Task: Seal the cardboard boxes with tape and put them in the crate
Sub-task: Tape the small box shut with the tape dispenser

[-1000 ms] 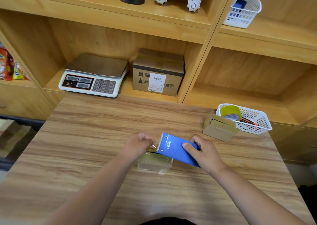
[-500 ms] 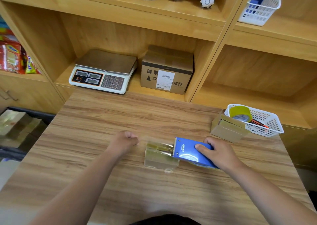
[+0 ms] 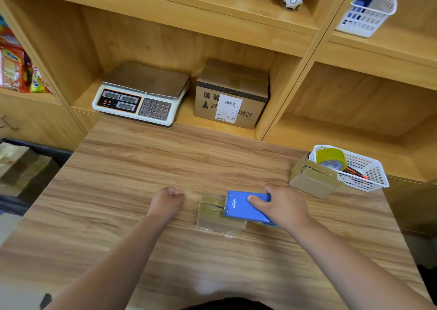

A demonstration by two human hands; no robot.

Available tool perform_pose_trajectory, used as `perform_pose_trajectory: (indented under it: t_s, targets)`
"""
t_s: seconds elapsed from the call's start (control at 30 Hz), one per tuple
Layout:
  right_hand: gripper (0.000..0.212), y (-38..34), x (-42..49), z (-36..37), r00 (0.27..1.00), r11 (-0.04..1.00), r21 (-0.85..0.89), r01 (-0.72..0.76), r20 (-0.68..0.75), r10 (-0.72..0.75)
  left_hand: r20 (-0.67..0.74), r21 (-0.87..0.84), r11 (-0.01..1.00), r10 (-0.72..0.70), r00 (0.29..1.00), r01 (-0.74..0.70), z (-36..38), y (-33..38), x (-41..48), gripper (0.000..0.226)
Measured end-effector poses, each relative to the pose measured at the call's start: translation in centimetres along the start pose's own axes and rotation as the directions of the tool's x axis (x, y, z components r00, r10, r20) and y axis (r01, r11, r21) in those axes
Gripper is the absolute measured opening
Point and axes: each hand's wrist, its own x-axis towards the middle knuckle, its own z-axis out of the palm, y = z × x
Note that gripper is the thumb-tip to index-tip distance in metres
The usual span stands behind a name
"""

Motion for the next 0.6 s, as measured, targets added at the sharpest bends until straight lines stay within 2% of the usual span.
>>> perform_pose_trajectory:
  t_s: [0.33, 0.6]
  targets:
    - [0.050, -0.9, 0.6, 1.0, 0.999, 0.996, -0.084, 0.008, 0.049, -0.004, -0.005, 0.024, 1.000, -0.009, 1.000, 0.009, 0.0, -0.6, 0.9, 0.026]
    - [0.049, -1.0, 0.7, 1.7, 0.996, 0.995, -0.103, 0.013, 0.089, -0.004, 0.016, 0.036, 0.999, -0.033, 0.999, 0.033, 0.2, -1.1, 1.1, 0.018]
